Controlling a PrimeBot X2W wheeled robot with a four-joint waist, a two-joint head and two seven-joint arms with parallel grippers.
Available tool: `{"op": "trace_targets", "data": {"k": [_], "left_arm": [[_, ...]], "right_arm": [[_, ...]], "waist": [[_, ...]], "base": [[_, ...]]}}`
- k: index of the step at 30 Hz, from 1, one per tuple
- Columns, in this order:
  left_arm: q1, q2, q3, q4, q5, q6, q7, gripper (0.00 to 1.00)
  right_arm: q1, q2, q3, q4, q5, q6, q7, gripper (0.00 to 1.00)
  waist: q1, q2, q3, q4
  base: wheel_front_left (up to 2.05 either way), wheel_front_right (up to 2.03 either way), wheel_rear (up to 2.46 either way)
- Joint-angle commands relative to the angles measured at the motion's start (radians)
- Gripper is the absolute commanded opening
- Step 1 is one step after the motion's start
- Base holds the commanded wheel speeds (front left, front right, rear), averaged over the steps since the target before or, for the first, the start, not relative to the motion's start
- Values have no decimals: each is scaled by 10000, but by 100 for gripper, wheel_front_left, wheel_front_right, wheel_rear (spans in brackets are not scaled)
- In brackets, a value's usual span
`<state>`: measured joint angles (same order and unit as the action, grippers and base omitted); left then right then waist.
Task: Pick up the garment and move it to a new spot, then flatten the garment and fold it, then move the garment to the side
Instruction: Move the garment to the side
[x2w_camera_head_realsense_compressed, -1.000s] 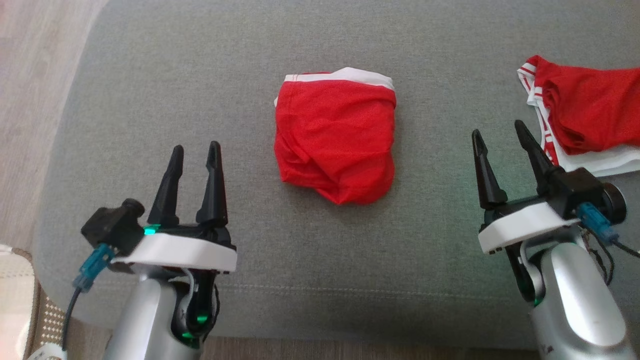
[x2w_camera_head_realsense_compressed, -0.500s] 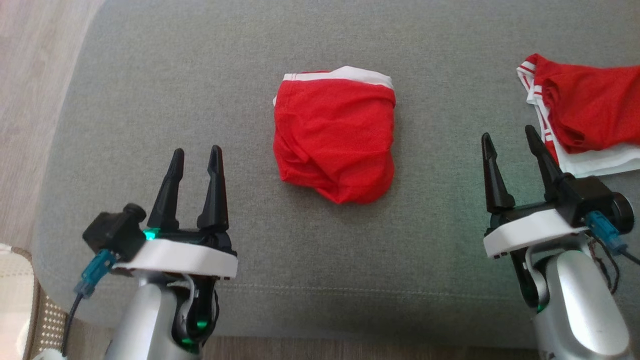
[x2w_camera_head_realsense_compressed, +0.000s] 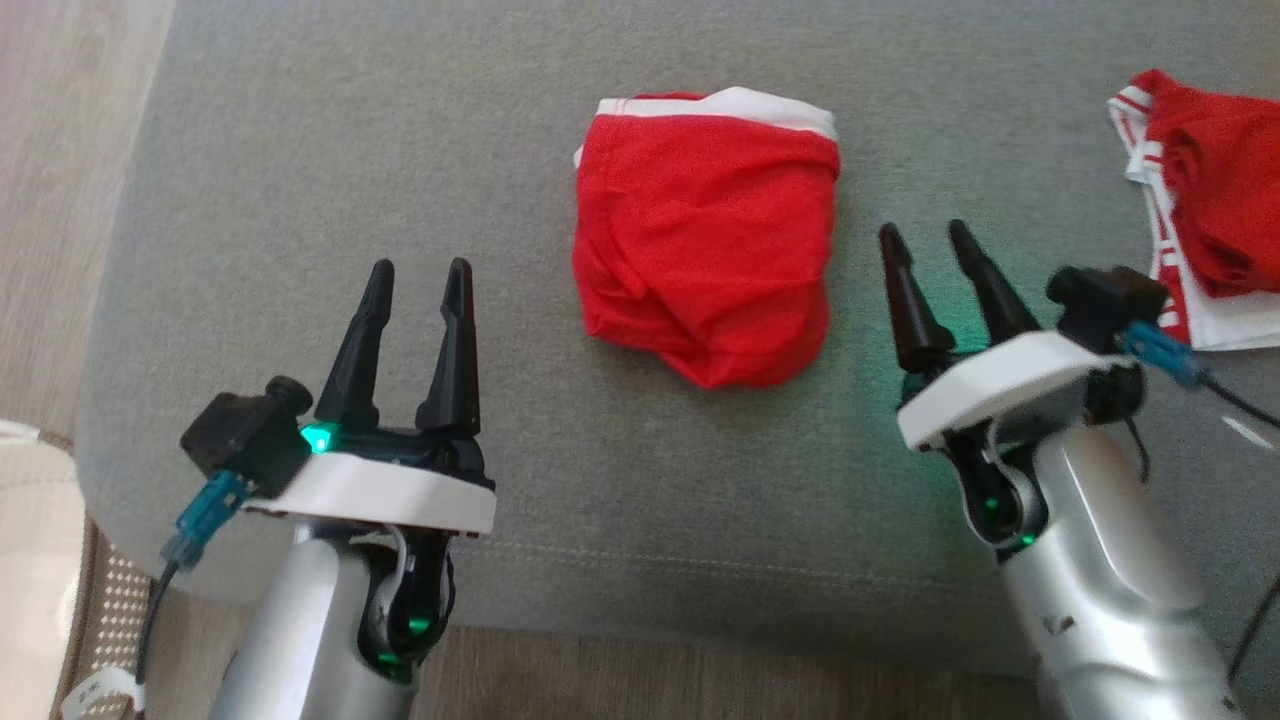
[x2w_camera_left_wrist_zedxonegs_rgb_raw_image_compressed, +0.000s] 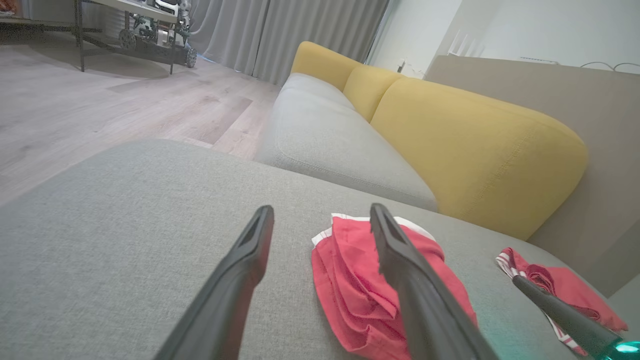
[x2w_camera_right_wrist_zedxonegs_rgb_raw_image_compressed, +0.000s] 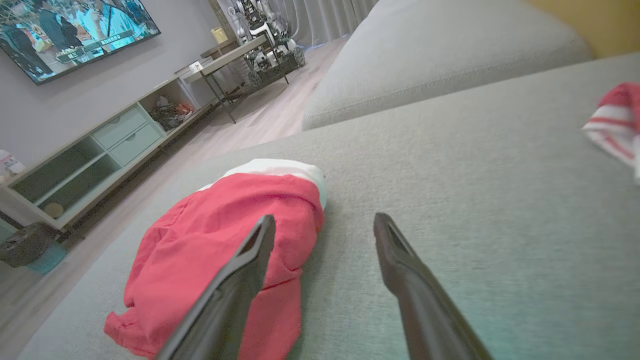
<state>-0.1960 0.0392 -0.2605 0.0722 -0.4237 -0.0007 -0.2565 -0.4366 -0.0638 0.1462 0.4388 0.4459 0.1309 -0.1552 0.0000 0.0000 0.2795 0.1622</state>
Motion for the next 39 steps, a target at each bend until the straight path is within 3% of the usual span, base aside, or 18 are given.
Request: {"op": "trace_targets", "data": {"k": [1, 8, 15, 16, 17, 28, 33, 39], "left_arm": [[-343, 110, 240, -289, 37, -32, -53, 100], [-463, 110, 93, -230, -10, -56, -53, 100], [-508, 110, -69, -246, -109, -16, -53, 100], [-507, 110, -82, -235, -122, -13, -53, 100], [-502, 110, -89, -228, -131, -9, -53, 100], [-468, 110, -11, -257, -68, 8, -53, 100], [-555, 110, 3, -328, 66, -64, -53, 100], [-899, 110, -16, -342, 438, -314, -53, 100]], "right_arm": [[-406, 133, 422, -63, 492, -2, 215, 100], [-1277, 134, 1041, 1220, 2224, -2, 1095, 100], [-2048, 80, 1285, 2423, 2811, -2, 1350, 100], [-2144, 55, 1317, 2643, 2790, -2, 1381, 71], [-2244, 26, 1335, 2868, 2732, -2, 1367, 0], [-3124, -579, 2524, 4102, 621, -2, -38, 0], [-3505, -1050, 3553, 3940, -295, -2, -409, 0], [-4246, -2126, 4417, 3127, -399, -2, -96, 0]], "waist": [[0, 0, 129, 151], [0, 0, 336, 605], [0, 0, 514, 1033], [0, 0, 520, 1082], [0, 0, 520, 1113], [0, 0, 329, 806], [0, 0, 258, 196], [0, 0, 549, -900]], "base": [[0, 0, 0], [0, 0, 0], [0, 0, 0], [0, 0, 0], [0, 0, 0], [0, 0, 0], [0, 0, 0], [0, 0, 0]]}}
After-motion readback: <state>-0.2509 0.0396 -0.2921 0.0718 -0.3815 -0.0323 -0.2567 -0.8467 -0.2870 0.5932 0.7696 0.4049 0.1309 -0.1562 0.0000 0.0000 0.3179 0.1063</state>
